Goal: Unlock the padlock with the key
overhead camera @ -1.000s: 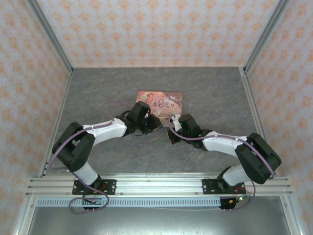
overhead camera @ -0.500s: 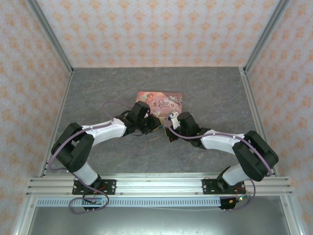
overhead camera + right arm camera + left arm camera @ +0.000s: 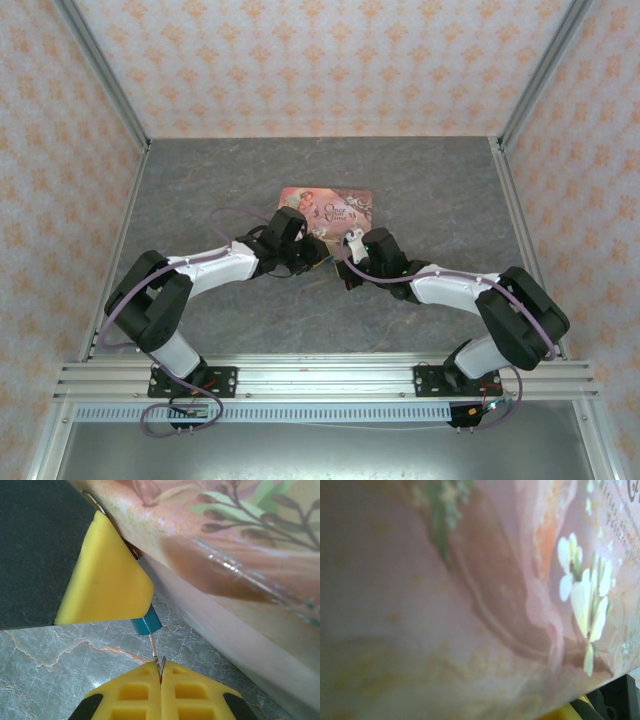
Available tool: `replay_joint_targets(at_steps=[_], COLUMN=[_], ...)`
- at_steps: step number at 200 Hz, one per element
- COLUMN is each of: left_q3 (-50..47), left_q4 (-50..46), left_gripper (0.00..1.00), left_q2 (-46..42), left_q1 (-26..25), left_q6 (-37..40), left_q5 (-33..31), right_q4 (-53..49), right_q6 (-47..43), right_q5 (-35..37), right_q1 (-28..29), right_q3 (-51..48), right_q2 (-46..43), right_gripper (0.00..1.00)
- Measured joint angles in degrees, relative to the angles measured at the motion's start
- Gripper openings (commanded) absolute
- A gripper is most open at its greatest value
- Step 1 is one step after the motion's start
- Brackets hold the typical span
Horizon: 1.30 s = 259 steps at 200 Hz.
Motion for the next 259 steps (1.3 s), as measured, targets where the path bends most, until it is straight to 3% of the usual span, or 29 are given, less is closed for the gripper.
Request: replay_joint_targets(at_steps=[184, 259], left_q3=[0.7, 2.9], left_q4=[-2.0, -4.6], left_gripper=[0.19, 0.19], left_q2=[-2.5, -2.6], left_q1=[1.0, 1.6], left_q6=[0.0, 0.6], left_q5=[0.1, 0.2], right_q4=[4.4, 5.7], right_q6=[-2.9, -6.6], right_q5=[-0.1, -3.8], right_q1=[0.0, -1.8], right_q3=[0.0, 1.5], right_q2=[0.1, 1.9], right_gripper=[0.0, 0.0])
